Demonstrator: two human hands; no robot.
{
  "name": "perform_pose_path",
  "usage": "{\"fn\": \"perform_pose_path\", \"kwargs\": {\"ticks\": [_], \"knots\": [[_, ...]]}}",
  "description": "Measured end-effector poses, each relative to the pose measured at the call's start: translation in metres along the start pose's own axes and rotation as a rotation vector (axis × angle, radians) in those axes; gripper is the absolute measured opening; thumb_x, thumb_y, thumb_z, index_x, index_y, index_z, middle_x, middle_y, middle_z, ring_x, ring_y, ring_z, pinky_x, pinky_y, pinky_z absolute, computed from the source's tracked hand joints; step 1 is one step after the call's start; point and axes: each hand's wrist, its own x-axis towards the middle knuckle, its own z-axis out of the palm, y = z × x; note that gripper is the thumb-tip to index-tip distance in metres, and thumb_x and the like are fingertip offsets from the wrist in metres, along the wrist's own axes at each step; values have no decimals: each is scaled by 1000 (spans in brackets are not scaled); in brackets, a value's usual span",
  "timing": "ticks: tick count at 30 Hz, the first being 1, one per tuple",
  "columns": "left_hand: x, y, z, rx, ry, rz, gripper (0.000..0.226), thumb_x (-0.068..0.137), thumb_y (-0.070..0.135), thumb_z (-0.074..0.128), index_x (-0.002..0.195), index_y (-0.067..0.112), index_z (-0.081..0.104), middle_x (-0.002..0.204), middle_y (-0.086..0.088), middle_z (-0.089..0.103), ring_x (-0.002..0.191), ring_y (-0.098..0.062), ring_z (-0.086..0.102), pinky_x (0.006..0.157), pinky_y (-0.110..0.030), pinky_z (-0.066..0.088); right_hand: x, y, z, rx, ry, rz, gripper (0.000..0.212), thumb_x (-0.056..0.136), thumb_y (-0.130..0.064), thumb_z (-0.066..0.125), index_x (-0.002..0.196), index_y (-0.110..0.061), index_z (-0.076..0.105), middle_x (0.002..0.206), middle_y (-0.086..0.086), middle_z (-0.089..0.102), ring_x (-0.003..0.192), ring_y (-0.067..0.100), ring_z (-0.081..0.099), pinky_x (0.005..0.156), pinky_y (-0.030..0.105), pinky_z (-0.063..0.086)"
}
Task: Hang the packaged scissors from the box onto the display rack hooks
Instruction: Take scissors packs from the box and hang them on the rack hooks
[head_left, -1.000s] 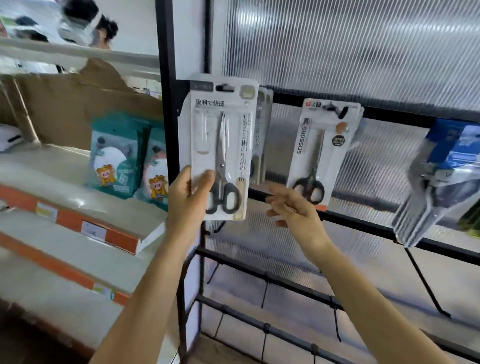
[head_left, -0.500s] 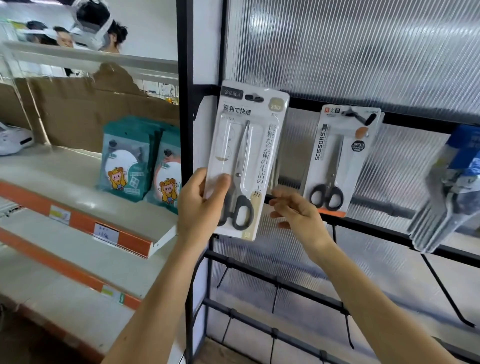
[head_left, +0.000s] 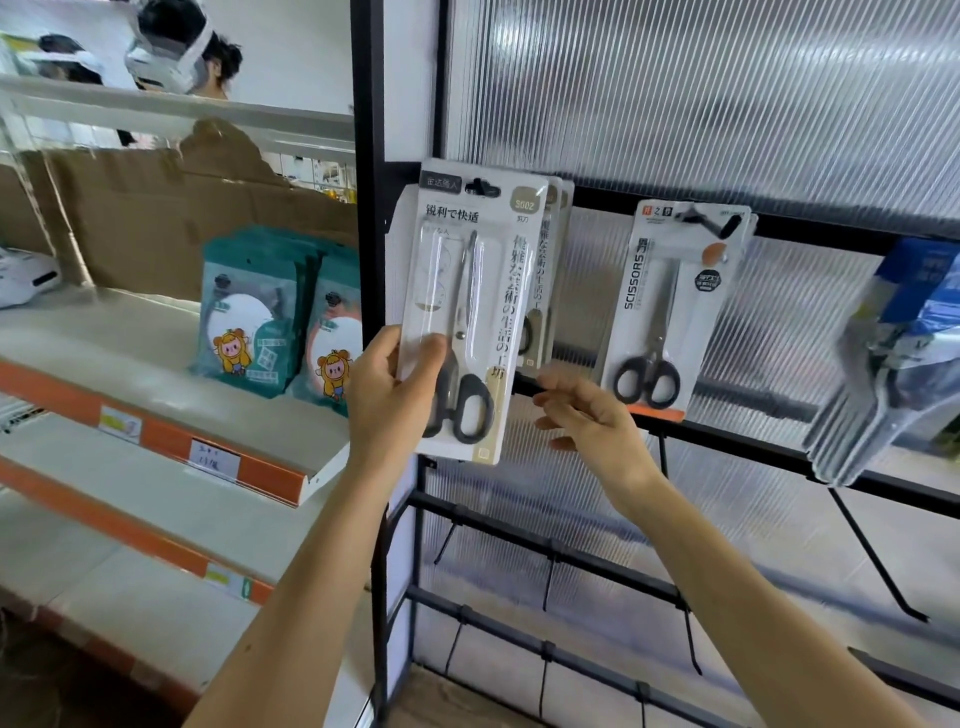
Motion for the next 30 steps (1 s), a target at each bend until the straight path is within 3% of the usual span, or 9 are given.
{"fn": "perform_pose_path", "kwargs": {"ticks": [11, 13, 16, 18, 20, 22, 24, 27, 30], "knots": [[22, -5, 21, -13, -66, -113, 36, 88, 20, 57, 59, 14, 37, 44, 12, 36, 43, -1, 30, 44, -11, 24, -5, 1, -13, -23, 53, 1, 24, 94, -6, 48, 94, -27, 61, 93, -4, 62, 80, 10, 59, 67, 18, 49], [37, -10, 32, 14, -88, -160, 28, 88, 24, 56, 67, 11, 46, 55, 8, 41, 50, -2, 35, 49, -14, 28, 2, -2, -15, -56, 65, 20, 22, 94, -8, 48, 96, -26, 60, 92, -6, 62, 81, 10, 59, 65, 16, 49], [58, -21, 47, 90, -112, -236, 26, 88, 30, 56, 92, 5, 55, 77, -2, 55, 69, -14, 49, 62, -23, 36, 19, -2, -20, -225, 86, 41, 21, 95, -16, 49, 111, -24, 59, 95, -8, 62, 93, 14, 61, 77, 24, 50], [68, -28, 54, 214, -89, -250, 36, 86, 31, 57, 115, 10, 50, 106, -4, 57, 93, -19, 54, 72, -27, 44, 28, 0, -25, -325, 99, 59, 24, 95, -19, 49, 117, -23, 58, 101, -7, 61, 97, 15, 60, 77, 22, 50], [69, -33, 59, 398, -25, -222, 52, 84, 29, 59, 130, 15, 39, 131, -8, 46, 118, -27, 44, 91, -41, 42, 31, 1, -30, -429, 103, 64, 27, 95, -17, 49, 120, -21, 57, 108, -6, 60, 95, 12, 58, 66, 11, 46], [56, -31, 66, 461, 27, -121, 55, 83, 25, 59, 132, 14, 37, 135, -13, 40, 123, -32, 37, 97, -45, 34, 27, 1, -38, -511, 116, 66, 29, 94, -15, 50, 122, -17, 56, 109, -5, 59, 95, 8, 56, 63, 4, 41], [32, -29, 79, 454, -6, 150, 47, 80, 21, 55, 124, 7, 46, 124, -17, 48, 117, -35, 42, 98, -43, 31, 16, 1, -52, -584, 158, 62, 29, 93, -15, 51, 121, -18, 57, 106, -6, 60, 98, 8, 56, 65, -1, 38], [-14, -17, 114, 382, -317, 515, 31, 80, 23, 47, 103, 6, 59, 103, -12, 59, 101, -31, 55, 90, -34, 40, -14, -1, -86, -712, 269, 48, 30, 91, -13, 52, 119, -19, 59, 110, -3, 65, 98, 11, 60, 77, 12, 44], [-67, 14, 156, 312, -695, 669, 26, 83, 24, 45, 97, 9, 61, 98, -7, 63, 90, -28, 61, 72, -30, 46, -66, 0, -138, -747, 488, 69, 27, 89, -8, 55, 115, -12, 62, 107, 4, 67, 96, 19, 62, 87, 27, 46]]}}
